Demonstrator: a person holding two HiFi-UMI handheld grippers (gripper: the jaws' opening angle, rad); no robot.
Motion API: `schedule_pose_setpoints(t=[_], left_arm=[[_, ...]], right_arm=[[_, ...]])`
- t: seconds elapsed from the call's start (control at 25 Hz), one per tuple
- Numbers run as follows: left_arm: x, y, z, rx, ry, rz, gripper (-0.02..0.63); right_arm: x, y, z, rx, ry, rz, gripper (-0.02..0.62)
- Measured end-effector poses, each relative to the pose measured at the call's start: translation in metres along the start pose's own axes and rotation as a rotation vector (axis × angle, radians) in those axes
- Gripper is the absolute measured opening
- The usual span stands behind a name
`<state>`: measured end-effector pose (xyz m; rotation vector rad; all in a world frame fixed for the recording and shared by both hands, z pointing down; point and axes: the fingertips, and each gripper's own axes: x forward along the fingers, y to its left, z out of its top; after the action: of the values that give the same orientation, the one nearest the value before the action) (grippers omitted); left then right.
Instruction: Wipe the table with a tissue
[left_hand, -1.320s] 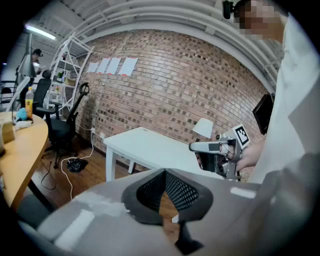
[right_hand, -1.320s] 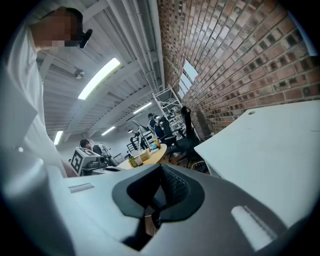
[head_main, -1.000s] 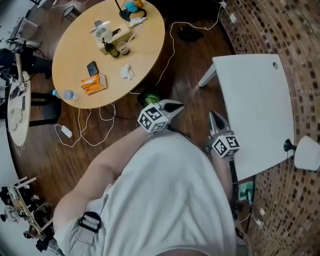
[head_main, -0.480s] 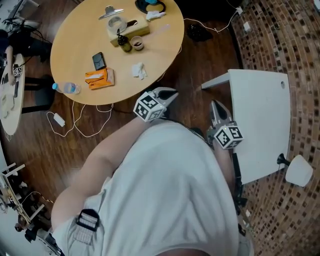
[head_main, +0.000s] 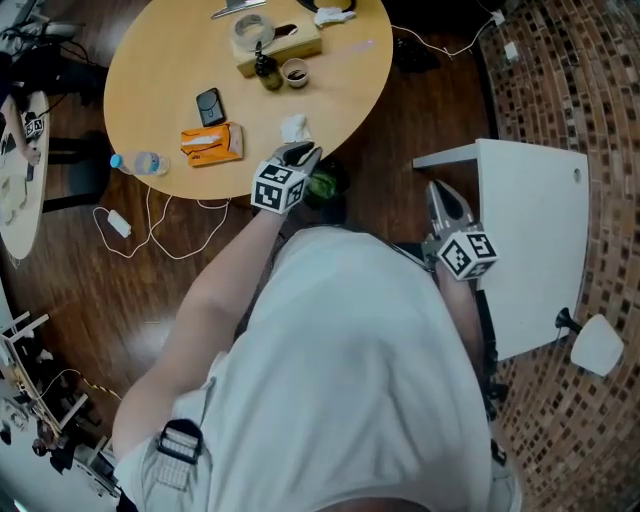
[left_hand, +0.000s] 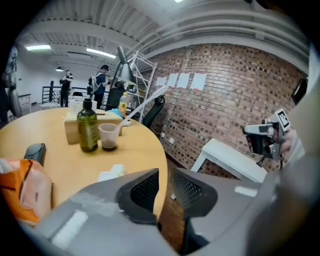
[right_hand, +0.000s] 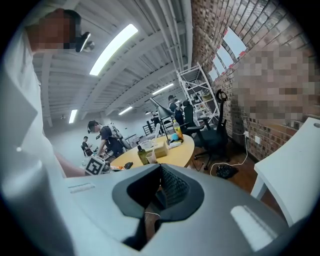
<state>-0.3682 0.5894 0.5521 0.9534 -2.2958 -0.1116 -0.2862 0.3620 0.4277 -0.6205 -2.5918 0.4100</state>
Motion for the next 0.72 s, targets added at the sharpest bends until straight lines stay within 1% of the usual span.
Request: schedule_pose_setpoints(t=[0.12,0.24,0.32,0.44,0.56,0.72], left_arm=[[0.009,0.04,0.0,-0.019,0.042,0.095,0.129],[0.02,0.073,-0.008,-0.029,0.111,0.195,0.152],[0.025,0.087,-0.014,-0.031,0.154,0.237,0.167],[0.034,0.097,-0.022,-0.03,0.216,0.251,0.169],[0.041,0.1,-0.031,-0.04,0.279,0.246,0.134],[0.042,0.102,-0.028,-0.054,0.301,0.264,0.102]], right_arm=[[-0.002,-0.001,-0.002,0.001,0.006,-0.022,0.008],[-0.011,-0.008,-0.005,0.02,-0.003,-0.064,0.008],[-0.018,-0.012,-0.006,0.034,-0.013,-0.096,0.008],[-0.03,-0.016,-0.008,0.053,-0.025,-0.142,0.008],[-0.042,-0.022,-0.01,0.07,-0.036,-0.185,0.008],[-0.051,-0.029,-0.017,0.105,-0.039,-0.233,0.008]])
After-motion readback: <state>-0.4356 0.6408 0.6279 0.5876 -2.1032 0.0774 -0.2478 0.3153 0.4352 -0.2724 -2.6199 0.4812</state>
